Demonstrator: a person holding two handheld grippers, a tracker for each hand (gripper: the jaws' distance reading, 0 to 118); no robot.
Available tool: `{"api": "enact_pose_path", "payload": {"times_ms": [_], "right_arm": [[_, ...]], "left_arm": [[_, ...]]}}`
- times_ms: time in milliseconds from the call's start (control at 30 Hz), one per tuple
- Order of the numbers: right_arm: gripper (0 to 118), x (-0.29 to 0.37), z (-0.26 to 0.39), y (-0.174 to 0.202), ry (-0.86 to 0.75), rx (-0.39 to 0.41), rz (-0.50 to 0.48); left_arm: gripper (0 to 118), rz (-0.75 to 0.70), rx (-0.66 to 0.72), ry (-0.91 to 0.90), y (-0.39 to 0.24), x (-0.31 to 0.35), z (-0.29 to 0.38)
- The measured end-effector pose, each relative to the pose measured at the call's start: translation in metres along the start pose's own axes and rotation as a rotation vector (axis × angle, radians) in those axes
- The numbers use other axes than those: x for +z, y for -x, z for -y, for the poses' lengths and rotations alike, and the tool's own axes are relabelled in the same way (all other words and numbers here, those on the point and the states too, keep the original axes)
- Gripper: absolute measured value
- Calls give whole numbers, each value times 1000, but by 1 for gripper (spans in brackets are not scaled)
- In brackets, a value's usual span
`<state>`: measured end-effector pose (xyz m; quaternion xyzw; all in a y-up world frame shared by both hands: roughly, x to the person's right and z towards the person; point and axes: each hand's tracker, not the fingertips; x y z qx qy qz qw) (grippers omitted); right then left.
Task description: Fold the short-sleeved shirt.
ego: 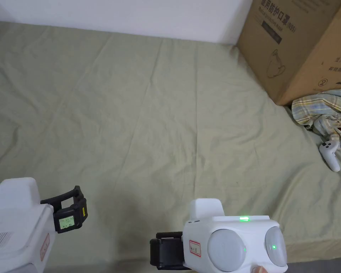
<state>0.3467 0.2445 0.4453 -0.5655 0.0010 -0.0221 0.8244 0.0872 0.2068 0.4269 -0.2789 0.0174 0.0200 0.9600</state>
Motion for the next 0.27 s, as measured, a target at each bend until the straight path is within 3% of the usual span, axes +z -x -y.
{"api": "enact_pose_path", "payload": {"times_ms": [200,267], "right_arm": [[114,-9,-23,-4,-57,-69,18],[114,-16,-35,0,-64,-57,28]], "left_arm": [[118,-2,-22,20,0,-14,1],[118,-2,-6,35,2,-23,-1]]}}
